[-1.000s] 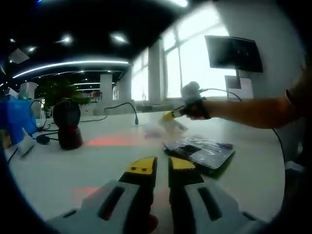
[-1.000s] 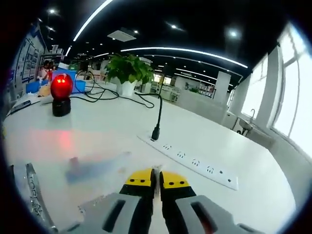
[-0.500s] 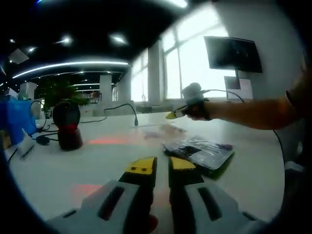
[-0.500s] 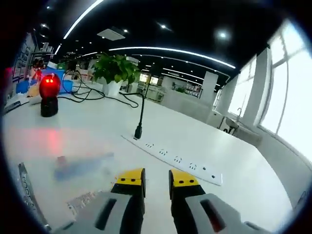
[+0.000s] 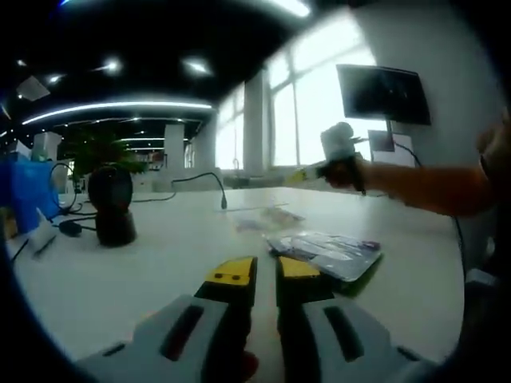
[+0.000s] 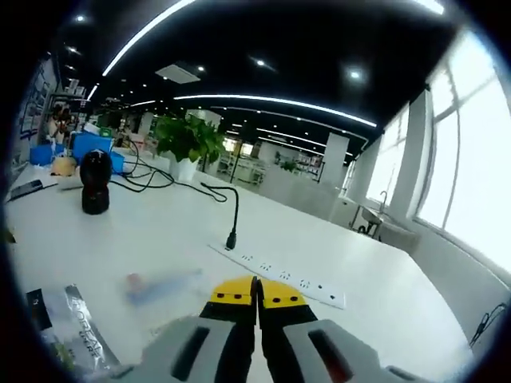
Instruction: Clip sheet goods on table flip sheet goods clip sheet goods scan sheet goods put sheet goods back to table
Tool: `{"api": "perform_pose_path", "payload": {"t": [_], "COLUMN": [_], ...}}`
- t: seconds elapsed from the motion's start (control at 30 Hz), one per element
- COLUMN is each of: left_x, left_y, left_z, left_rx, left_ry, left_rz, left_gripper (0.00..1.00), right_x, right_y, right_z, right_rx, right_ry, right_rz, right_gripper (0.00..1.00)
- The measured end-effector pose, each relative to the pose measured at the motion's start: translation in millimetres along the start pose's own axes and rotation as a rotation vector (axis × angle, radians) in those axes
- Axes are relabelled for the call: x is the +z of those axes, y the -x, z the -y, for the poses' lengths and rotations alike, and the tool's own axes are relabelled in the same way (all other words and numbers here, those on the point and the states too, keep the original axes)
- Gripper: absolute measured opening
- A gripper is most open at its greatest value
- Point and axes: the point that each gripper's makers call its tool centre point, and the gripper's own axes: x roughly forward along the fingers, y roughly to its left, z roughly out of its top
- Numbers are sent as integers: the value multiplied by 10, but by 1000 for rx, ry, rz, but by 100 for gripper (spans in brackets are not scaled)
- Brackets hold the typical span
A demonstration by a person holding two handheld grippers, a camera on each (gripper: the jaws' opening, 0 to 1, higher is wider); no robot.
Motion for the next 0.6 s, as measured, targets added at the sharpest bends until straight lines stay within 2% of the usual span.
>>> {"api": "perform_pose_path", "payload": {"t": [0.23,0.5,0.6], "left_x": [-3,-12,-15], "left_y": [3,8,10], "left_z": [-5,3,5], "left_rx": [4,9,10], "left_ry": [-1,-15,-19], "left_rz": [1,-5,-7], "left_gripper": [3,3,3], "right_x": [160,305,315], "right_y": [251,728,857], "right_z": [-233,-413,-417], "right_rx": [44,67,64], "right_ry": [43,78,109], "right_rz": [26,98,108], "right_gripper": [0,0,0]}}
